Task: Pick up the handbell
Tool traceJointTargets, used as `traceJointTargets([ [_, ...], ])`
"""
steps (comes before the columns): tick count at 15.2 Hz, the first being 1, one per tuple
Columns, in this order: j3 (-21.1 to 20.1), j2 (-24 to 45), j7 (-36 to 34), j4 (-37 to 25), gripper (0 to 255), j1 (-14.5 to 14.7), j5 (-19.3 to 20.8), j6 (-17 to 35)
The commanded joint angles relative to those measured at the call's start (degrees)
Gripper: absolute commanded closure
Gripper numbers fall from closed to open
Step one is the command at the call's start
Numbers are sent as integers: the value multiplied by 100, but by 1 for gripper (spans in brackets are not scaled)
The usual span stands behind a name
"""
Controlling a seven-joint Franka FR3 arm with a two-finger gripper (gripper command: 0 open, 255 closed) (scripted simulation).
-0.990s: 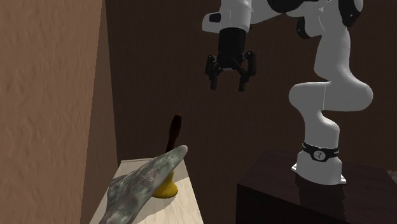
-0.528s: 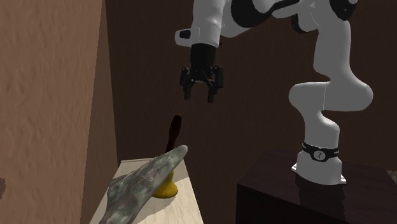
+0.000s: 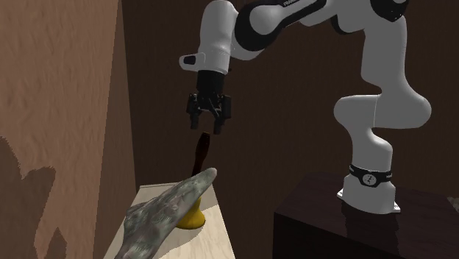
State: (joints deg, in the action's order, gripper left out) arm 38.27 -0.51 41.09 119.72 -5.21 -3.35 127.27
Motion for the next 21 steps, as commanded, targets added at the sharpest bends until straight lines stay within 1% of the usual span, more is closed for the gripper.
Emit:
traceJointTargets([
  [1, 15, 99, 83, 44, 0, -12, -92, 126],
  [4, 18, 218, 169, 172, 0, -21, -205, 343],
  [7, 17, 243, 187, 196, 0, -24, -228, 384],
  [8, 18, 241, 187, 197, 255, -24, -226, 384],
  [17, 17, 243, 187, 196, 255, -24, -228, 384],
  [21, 16, 83, 71, 25, 255, -10, -77, 95],
])
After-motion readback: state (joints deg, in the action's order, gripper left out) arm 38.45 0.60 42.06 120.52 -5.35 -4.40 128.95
